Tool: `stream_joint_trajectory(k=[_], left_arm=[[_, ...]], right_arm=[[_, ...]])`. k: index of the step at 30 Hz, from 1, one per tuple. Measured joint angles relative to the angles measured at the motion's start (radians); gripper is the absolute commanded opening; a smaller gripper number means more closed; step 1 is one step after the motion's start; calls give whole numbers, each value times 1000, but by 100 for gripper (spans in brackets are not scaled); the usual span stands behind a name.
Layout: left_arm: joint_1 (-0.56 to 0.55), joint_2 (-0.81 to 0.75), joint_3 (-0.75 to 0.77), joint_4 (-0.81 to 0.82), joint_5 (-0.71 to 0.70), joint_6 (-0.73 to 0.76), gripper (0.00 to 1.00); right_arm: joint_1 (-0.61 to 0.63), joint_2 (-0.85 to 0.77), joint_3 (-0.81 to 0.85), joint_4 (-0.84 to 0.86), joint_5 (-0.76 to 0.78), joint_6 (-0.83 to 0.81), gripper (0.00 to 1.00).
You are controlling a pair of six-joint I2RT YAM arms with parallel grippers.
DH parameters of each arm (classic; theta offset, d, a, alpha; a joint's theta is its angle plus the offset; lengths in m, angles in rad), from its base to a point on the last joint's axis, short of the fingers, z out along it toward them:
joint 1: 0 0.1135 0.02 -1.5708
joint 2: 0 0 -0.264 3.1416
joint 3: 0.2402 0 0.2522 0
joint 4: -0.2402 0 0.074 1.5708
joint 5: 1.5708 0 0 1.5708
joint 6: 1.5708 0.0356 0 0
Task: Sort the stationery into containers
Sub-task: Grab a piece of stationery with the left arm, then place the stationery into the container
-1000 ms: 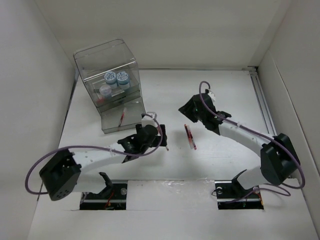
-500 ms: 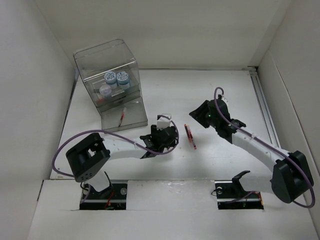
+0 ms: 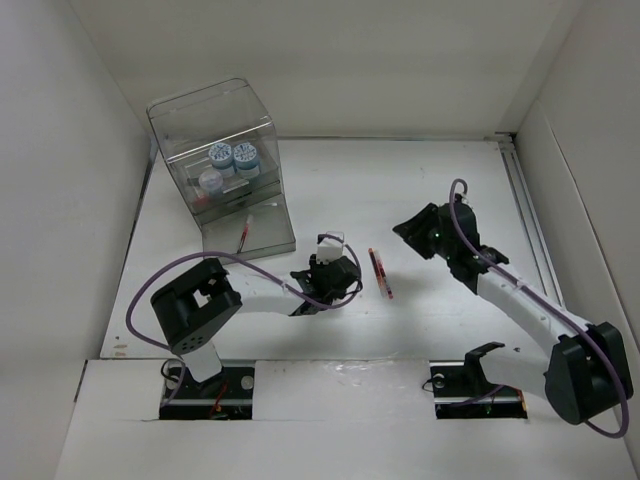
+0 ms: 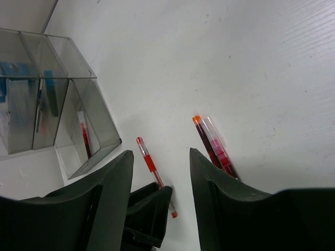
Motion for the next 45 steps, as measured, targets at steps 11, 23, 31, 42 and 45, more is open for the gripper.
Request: stream_joint_trajectory(k=[11,23,31,42,45], left_arm=[[1,-51,-11,-27,10,2,0],[229,-482,14,-89,16,30,0],[506,-554,-42,-80,41,11,0],[556,-350,-28,-46,-23,-14,41],[558,-293,-21,-35,-44,-26,66]], right_arm=[[-47,-53,-50,23,-56,-11,59],[-59,-88,-95,60,-130,-12,60],[-41,-95,-96,75,-167,-12,61],[-13,-107,-96,76,-188,-12,69],[-7,-107,-96,76,-187,-14,71]])
